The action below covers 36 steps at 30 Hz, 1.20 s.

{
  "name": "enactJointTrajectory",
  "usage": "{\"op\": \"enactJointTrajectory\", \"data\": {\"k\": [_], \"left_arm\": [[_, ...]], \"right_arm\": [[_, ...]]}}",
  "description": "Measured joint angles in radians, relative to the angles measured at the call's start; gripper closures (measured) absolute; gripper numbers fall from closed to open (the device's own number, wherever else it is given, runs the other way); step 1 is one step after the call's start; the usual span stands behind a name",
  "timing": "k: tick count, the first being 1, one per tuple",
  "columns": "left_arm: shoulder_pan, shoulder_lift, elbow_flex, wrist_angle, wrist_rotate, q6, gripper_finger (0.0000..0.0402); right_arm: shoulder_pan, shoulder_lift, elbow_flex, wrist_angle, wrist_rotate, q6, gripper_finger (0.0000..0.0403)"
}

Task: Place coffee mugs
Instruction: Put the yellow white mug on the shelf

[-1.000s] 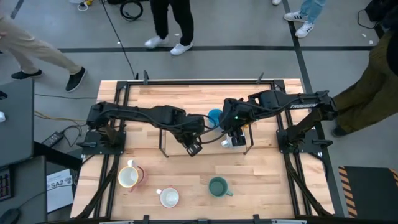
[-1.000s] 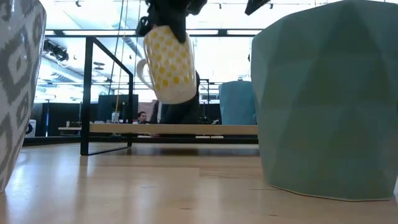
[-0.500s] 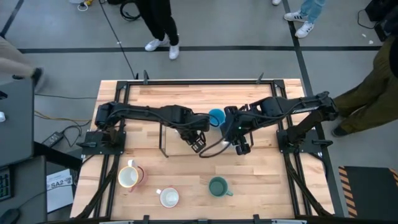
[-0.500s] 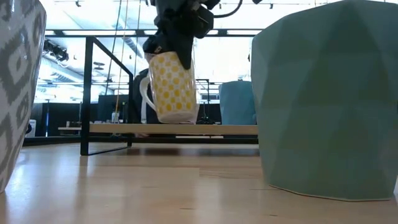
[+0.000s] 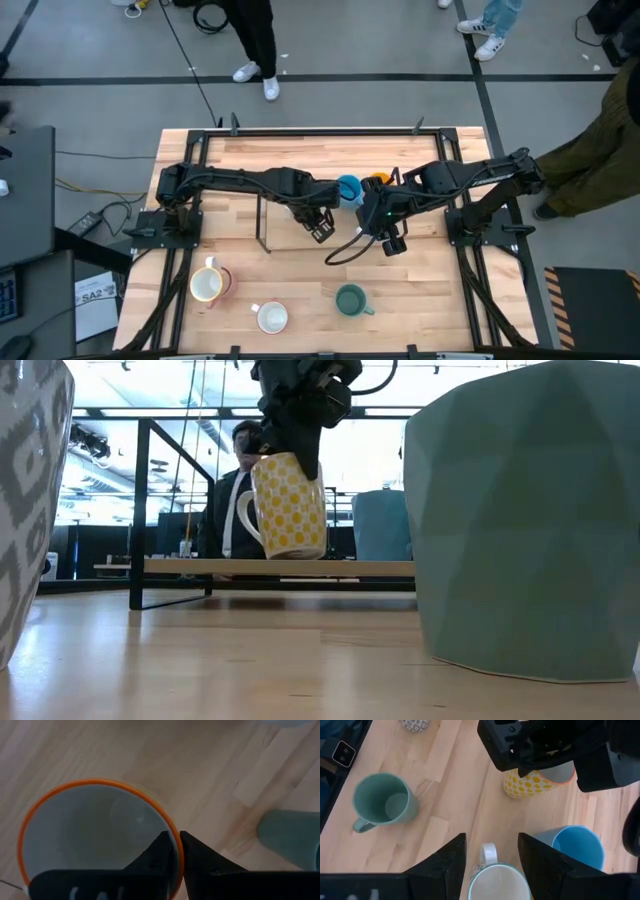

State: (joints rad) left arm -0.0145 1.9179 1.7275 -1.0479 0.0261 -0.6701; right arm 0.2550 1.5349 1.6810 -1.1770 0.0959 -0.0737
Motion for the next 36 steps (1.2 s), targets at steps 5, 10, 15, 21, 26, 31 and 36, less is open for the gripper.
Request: {"op": "enactJointTrajectory", "data": {"k": [5, 10, 15, 21, 26, 31, 36], "left_arm": [[-0.001, 0.000, 0.000, 0.013, 0.000, 0.001, 0.0348], [-0.001, 0.000, 0.000, 0.015, 0.002, 0.001, 0.0327], [-0.001, 0.000, 0.000, 0.023, 0.002, 0.002, 0.0298], [-0.001, 0.000, 0.000, 0.078, 0.007, 0.013, 0.0273], [0.007, 0.000, 0.000, 0.081, 0.078, 0.013, 0.0269], [0.007, -0.025, 0.000, 0.080, 0.083, 0.012, 0.0269], [0.007, -0.093, 0.000, 0.077, 0.065, 0.056, 0.0269]], "right_arm": [[0.000, 0.000, 0.000, 0.001, 0.000, 0.004, 0.0218], [0.000, 0.000, 0.000, 0.001, 0.000, 0.004, 0.0218], [0.000, 0.000, 0.000, 0.001, 0.000, 0.004, 0.0218], [0.000, 0.000, 0.000, 0.001, 0.000, 0.004, 0.0218], [0.000, 0.000, 0.000, 0.001, 0.000, 0.004, 0.0218], [0.000, 0.000, 0.000, 0.002, 0.000, 0.018, 0.0218], [0.000, 0.000, 0.000, 0.014, 0.000, 0.034, 0.0218]]}}
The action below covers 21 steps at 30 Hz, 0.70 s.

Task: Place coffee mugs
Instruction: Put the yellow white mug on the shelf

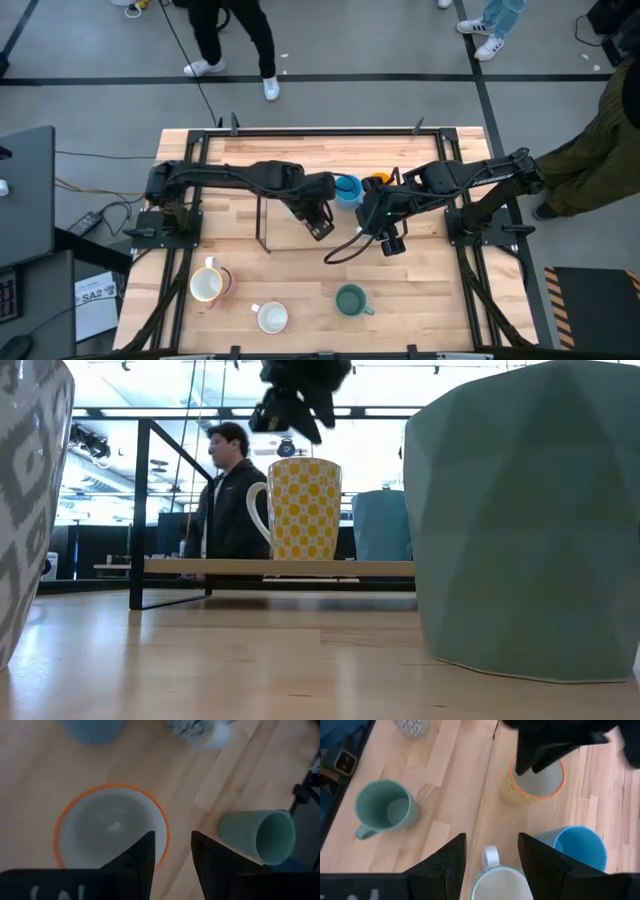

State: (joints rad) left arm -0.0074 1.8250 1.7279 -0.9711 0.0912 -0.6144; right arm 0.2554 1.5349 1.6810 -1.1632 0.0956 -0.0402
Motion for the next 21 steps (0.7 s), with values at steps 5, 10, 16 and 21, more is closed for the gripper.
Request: {"op": "enactJointTrajectory", "data": {"k": [5, 10, 16, 21], "left_arm": [[0.000, -0.100, 0.001, -0.043, -0.047, 0.148, 0.0269], [-0.031, -0.221, 0.001, -0.125, -0.208, 0.287, 0.0269], [-0.136, -0.414, -0.084, -0.168, -0.364, 0.331, 0.0269], [-0.251, -0.665, -0.386, -0.026, -0.416, 0.248, 0.0269]], "right_arm": [[0.000, 0.000, 0.000, 0.068, 0.000, 0.022, 0.0218], [0.000, 0.000, 0.000, 0.158, -0.037, 0.023, 0.0218], [0.000, 0.000, 0.000, 0.276, -0.070, 0.023, 0.0218], [0.000, 0.000, 0.000, 0.415, -0.039, 0.072, 0.0218]]}}
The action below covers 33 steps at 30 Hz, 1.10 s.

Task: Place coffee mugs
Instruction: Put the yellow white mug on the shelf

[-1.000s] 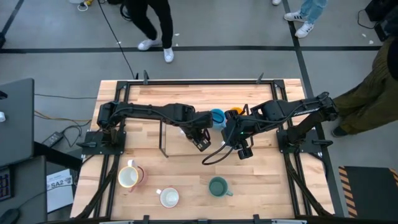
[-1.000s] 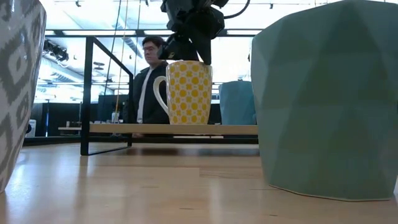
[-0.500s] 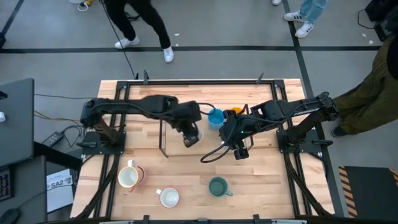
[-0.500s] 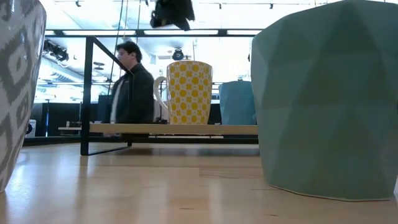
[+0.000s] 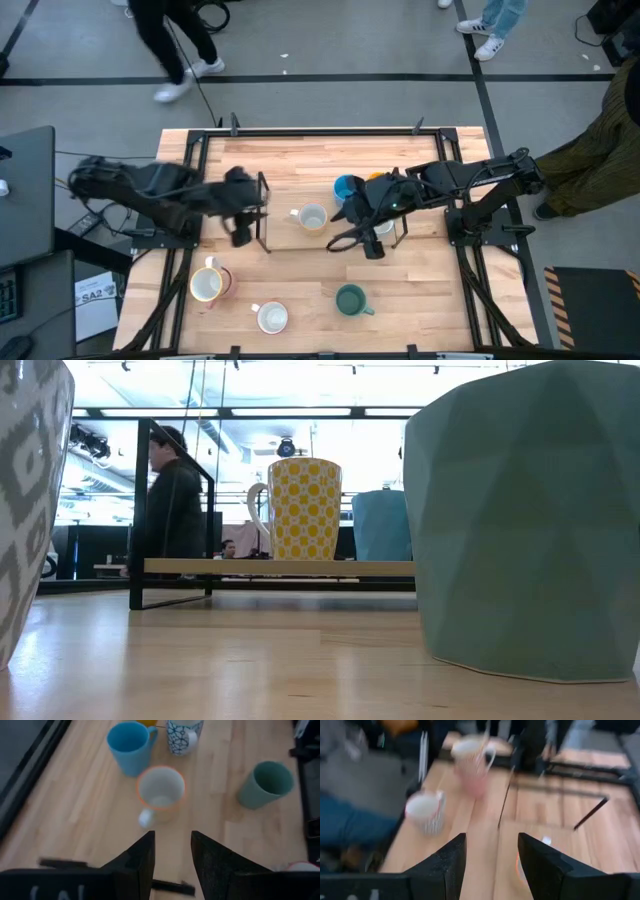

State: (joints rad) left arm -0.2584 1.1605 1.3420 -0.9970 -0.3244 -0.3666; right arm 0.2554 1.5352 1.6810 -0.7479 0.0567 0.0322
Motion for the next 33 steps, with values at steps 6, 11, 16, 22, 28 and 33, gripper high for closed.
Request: {"op": "enactJointTrajectory", "data": {"k": [6, 11, 16, 22, 28, 33], "left_arm": [[-0.090, -0.246, -0.269, 0.119, -0.018, -0.074, 0.0269], [-0.119, -0.378, -0.371, 0.133, -0.055, -0.086, 0.0269], [-0.136, -0.472, -0.433, 0.144, -0.110, -0.085, 0.0269], [-0.140, -0.515, -0.463, 0.159, -0.120, -0.084, 0.0269], [-0.140, -0.514, -0.463, 0.162, -0.120, -0.083, 0.0269], [-0.140, -0.514, -0.463, 0.163, -0.120, -0.083, 0.0269]], "right_arm": [[-0.004, 0.000, 0.000, 0.140, 0.117, 0.100, 0.0221], [-0.019, 0.047, 0.000, 0.209, 0.175, 0.166, 0.0222], [-0.040, 0.129, 0.000, 0.232, 0.166, 0.207, 0.0222], [-0.064, 0.234, 0.000, 0.238, 0.161, 0.239, 0.0222], [-0.078, 0.316, 0.000, 0.232, 0.168, 0.264, 0.0222], [-0.081, 0.361, 0.000, 0.218, 0.183, 0.265, 0.0222]]}}
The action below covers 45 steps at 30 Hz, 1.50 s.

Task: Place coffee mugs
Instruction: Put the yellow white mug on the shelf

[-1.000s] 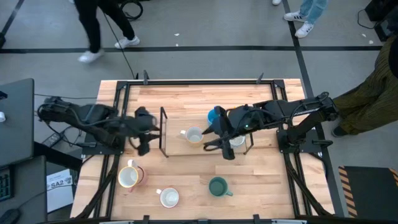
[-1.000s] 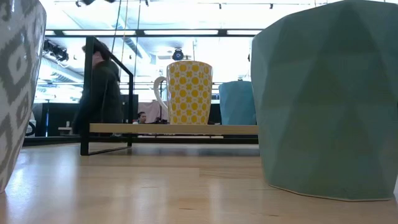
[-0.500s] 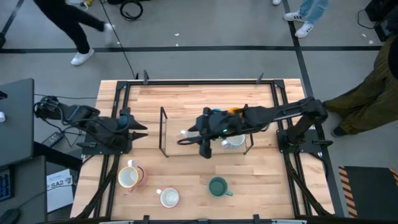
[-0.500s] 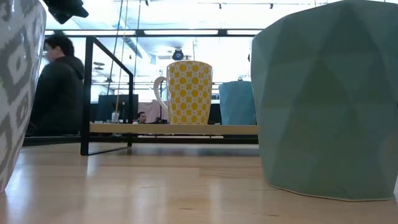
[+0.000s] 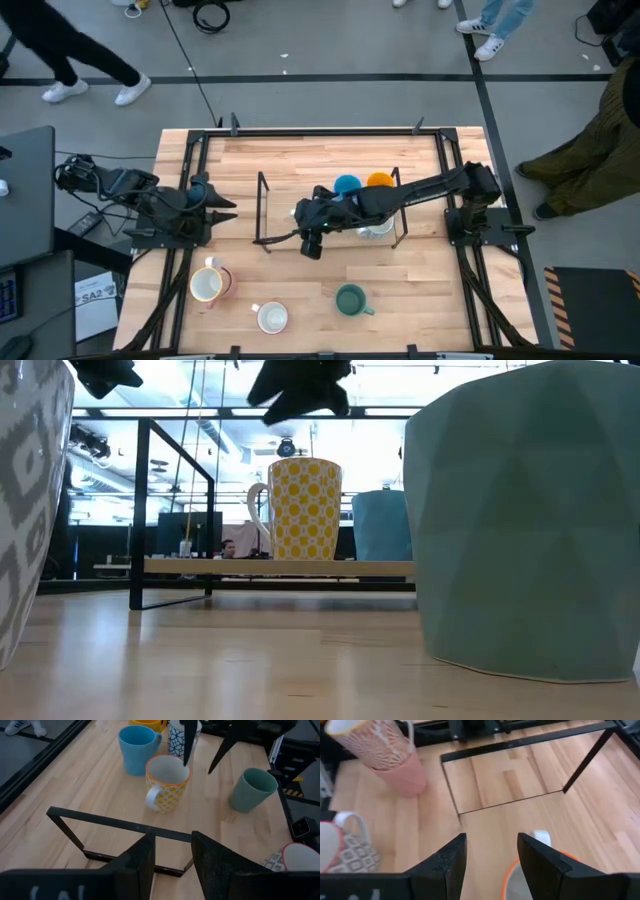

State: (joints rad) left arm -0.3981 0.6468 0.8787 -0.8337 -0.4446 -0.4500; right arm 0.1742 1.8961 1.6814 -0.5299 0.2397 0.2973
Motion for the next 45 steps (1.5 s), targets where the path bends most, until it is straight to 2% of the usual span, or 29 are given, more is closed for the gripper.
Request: {"op": "enactJointTrajectory", "data": {"k": [14, 38, 45], "left_arm": [[0.000, 0.000, 0.000, 0.009, 0.000, -0.001, 0.0269], [0.000, 0.000, 0.000, 0.012, 0.000, -0.003, 0.0269], [0.000, 0.000, 0.000, 0.012, 0.000, -0.003, 0.0269]], "right_arm": [[0.000, 0.017, 0.000, -0.080, 0.100, 0.052, 0.0222], [0.000, 0.016, -0.124, -0.002, 0.047, 0.122, 0.0223], [-0.003, 0.016, -0.124, -0.003, 0.027, 0.119, 0.0255]]}}
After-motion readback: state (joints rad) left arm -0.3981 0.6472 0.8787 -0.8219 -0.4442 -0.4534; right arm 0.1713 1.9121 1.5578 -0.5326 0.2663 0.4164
